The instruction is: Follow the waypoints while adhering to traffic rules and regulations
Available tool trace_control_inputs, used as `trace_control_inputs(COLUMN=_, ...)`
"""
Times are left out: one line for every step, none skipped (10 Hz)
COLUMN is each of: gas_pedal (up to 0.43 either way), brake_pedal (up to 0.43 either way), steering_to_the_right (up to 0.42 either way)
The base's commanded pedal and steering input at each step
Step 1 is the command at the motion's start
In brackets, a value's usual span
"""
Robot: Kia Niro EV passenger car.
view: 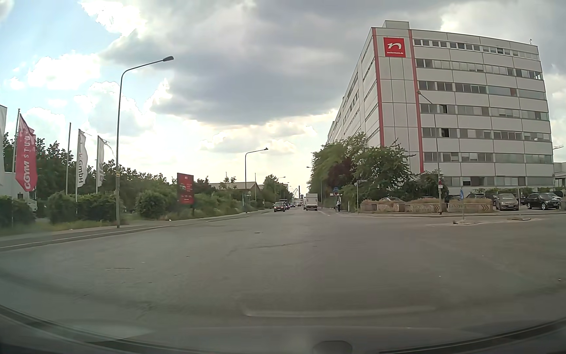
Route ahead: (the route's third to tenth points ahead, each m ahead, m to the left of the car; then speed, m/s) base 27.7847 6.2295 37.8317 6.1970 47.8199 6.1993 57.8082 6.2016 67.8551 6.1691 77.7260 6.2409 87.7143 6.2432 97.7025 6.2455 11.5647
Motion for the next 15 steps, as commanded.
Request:
trace_control_inputs(gas_pedal=0.157, brake_pedal=0.03, steering_to_the_right=0.0)
trace_control_inputs(gas_pedal=0.157, brake_pedal=0.03, steering_to_the_right=0.0)
trace_control_inputs(gas_pedal=0.15, brake_pedal=0.03, steering_to_the_right=0.0)
trace_control_inputs(gas_pedal=0.138, brake_pedal=0.03, steering_to_the_right=0.0)
trace_control_inputs(gas_pedal=0.118, brake_pedal=0.03, steering_to_the_right=0.0)
trace_control_inputs(gas_pedal=0.11, brake_pedal=0.03, steering_to_the_right=0.0)
trace_control_inputs(gas_pedal=0.11, brake_pedal=0.03, steering_to_the_right=0.0)
trace_control_inputs(gas_pedal=0.087, brake_pedal=0.03, steering_to_the_right=0.0)
trace_control_inputs(gas_pedal=0.087, brake_pedal=0.03, steering_to_the_right=-0.001)
trace_control_inputs(gas_pedal=0.087, brake_pedal=0.03, steering_to_the_right=-0.001)
trace_control_inputs(gas_pedal=0.098, brake_pedal=0.03, steering_to_the_right=-0.002)
trace_control_inputs(gas_pedal=0.087, brake_pedal=0.03, steering_to_the_right=-0.002)
trace_control_inputs(gas_pedal=0.087, brake_pedal=0.03, steering_to_the_right=-0.002)
trace_control_inputs(gas_pedal=0.087, brake_pedal=0.03, steering_to_the_right=-0.006)
trace_control_inputs(gas_pedal=0.067, brake_pedal=0.03, steering_to_the_right=-0.007)
